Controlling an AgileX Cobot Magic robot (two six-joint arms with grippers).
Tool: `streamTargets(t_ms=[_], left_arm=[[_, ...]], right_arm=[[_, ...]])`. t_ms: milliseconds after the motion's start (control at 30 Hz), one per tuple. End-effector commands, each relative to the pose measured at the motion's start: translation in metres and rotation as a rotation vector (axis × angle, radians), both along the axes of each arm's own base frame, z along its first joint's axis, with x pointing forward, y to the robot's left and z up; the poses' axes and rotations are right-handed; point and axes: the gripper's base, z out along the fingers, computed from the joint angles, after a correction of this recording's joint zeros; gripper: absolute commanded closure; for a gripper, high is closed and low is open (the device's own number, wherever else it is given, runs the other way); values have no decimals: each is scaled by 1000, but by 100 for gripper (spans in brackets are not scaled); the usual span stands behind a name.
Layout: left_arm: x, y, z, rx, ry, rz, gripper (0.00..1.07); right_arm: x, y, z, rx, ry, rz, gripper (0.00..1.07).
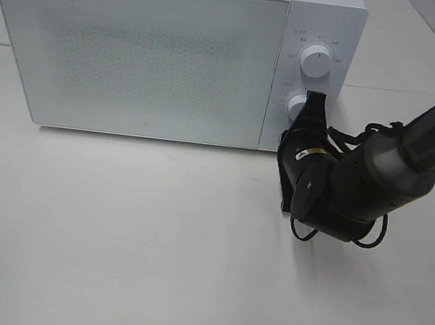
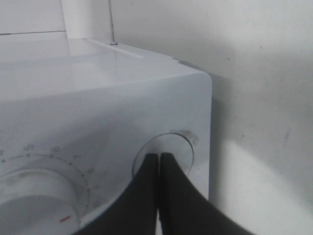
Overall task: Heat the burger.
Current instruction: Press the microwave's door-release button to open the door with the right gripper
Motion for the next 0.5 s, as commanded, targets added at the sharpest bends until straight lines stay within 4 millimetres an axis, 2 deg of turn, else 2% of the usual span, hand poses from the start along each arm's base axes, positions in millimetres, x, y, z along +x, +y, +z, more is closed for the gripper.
streamTargets(t_ms=[33, 500], left_arm=[[-2, 0, 0, -4, -27, -4, 7], [-2, 0, 0, -4, -27, -4, 7]], right_arm=[[3, -2, -2, -10, -4, -16, 107], [11, 0, 0, -21, -44, -33, 107]])
